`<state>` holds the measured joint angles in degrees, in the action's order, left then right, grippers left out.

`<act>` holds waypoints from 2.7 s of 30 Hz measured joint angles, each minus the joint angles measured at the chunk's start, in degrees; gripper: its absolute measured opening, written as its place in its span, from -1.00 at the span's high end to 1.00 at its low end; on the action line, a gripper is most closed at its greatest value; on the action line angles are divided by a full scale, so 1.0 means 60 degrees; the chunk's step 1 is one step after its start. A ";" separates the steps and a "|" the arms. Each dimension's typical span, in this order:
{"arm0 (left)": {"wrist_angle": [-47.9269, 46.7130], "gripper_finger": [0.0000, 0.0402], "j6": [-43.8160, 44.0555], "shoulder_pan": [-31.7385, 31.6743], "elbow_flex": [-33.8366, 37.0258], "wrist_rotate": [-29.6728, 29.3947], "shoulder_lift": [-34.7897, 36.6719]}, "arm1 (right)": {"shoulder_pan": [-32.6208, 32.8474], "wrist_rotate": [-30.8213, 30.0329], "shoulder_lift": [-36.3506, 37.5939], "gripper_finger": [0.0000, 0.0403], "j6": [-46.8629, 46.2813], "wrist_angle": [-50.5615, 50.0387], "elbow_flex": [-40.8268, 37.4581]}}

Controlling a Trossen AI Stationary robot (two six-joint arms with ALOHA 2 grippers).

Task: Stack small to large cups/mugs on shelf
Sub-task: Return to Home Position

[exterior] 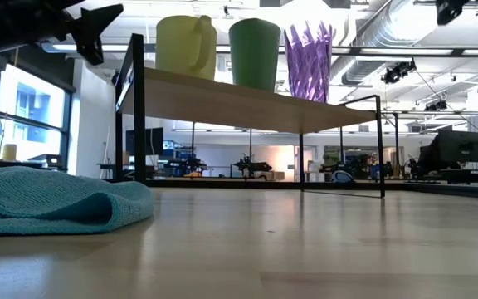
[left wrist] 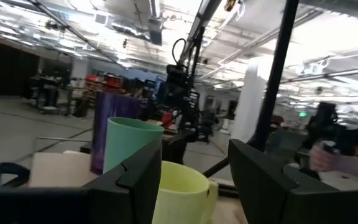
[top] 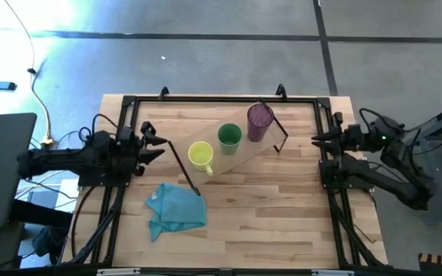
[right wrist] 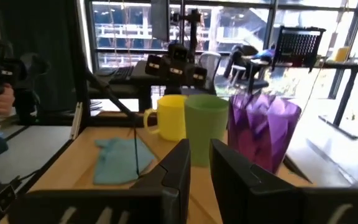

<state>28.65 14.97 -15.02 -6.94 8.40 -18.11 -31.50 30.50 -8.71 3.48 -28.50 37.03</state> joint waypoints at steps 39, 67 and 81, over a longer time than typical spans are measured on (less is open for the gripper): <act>-0.3163 0.14 -0.0711 0.1510 0.0069 -0.2889 0.2962 | 0.1033 -0.0247 0.1344 0.74 -0.2992 0.8398 -0.5256; -0.3213 0.14 -0.0496 0.1509 0.0066 -0.2983 0.2962 | 0.3901 -0.3316 0.1340 0.74 -0.1505 0.7797 -0.5532; -0.3217 0.14 -0.0198 0.1507 0.0062 -0.2641 0.2958 | 0.4897 -0.4480 0.1310 0.74 -0.1174 0.8554 -0.6075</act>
<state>9.34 13.78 -5.98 -6.57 -7.45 -0.36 -2.11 3.62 -0.85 -3.57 22.83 0.58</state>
